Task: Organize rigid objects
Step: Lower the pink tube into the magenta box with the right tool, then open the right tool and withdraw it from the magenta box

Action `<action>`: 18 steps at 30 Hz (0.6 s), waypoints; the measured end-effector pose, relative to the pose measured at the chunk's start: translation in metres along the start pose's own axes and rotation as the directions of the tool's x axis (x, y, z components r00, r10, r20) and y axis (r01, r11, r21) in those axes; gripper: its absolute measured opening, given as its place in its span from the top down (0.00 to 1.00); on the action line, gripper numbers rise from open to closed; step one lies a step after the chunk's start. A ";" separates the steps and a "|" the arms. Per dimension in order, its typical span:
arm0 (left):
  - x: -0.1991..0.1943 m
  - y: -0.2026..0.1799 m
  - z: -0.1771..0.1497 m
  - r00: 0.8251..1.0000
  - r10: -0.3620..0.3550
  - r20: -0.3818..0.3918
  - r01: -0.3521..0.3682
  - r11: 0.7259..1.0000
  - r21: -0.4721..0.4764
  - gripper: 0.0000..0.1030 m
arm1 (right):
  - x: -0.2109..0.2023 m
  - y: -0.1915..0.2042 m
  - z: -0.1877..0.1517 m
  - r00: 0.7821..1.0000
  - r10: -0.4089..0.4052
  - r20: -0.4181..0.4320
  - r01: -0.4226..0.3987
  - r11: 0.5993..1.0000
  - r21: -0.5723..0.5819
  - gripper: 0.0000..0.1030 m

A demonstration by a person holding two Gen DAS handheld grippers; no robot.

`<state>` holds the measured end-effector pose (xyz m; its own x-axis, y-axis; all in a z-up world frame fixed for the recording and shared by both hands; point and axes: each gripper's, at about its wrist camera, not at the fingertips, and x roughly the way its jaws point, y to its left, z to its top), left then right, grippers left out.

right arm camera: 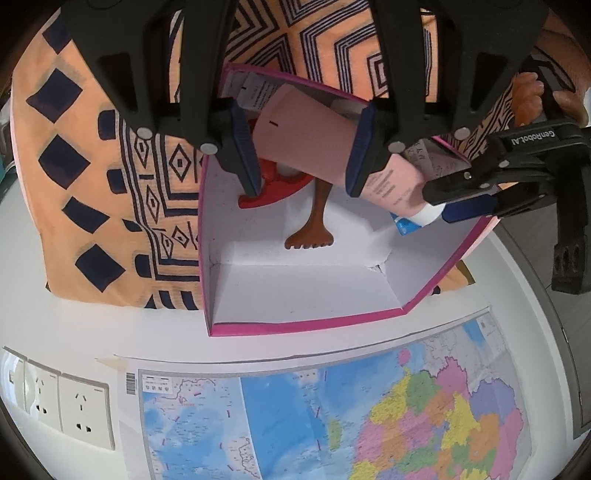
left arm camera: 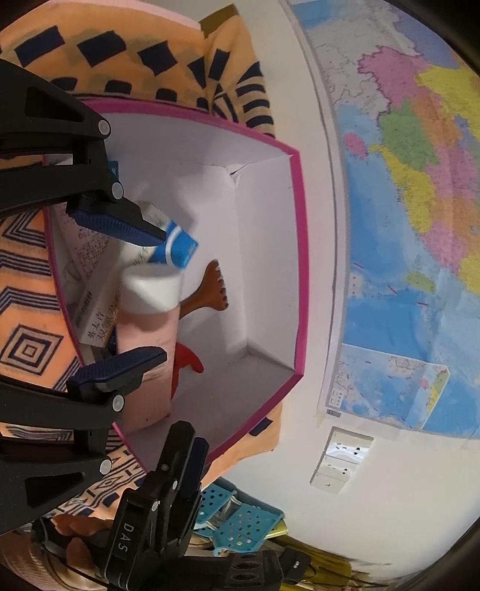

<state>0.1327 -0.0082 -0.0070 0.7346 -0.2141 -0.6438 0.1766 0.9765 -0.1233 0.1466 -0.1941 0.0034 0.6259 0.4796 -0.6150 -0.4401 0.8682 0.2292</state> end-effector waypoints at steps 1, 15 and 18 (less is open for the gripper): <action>-0.002 -0.001 -0.001 1.000 0.004 0.005 -0.004 1.000 0.006 0.42 | 0.000 0.001 -0.001 1.000 0.003 -0.001 -0.003 1.000 0.000 0.52; -0.082 -0.008 -0.049 0.974 0.076 0.213 -0.087 0.995 0.044 0.00 | -0.056 0.045 -0.049 0.991 0.030 0.127 -0.021 0.997 -0.079 0.10; -0.084 -0.009 -0.062 0.973 0.120 0.198 -0.130 0.991 0.040 0.00 | -0.058 0.058 -0.066 0.992 -0.008 0.123 0.023 0.993 -0.117 0.04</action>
<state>0.0293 0.0025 0.0015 0.8656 -0.0958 -0.4914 0.1052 0.9944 -0.0084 0.0420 -0.1802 0.0023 0.7039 0.4843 -0.5196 -0.4978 0.8581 0.1255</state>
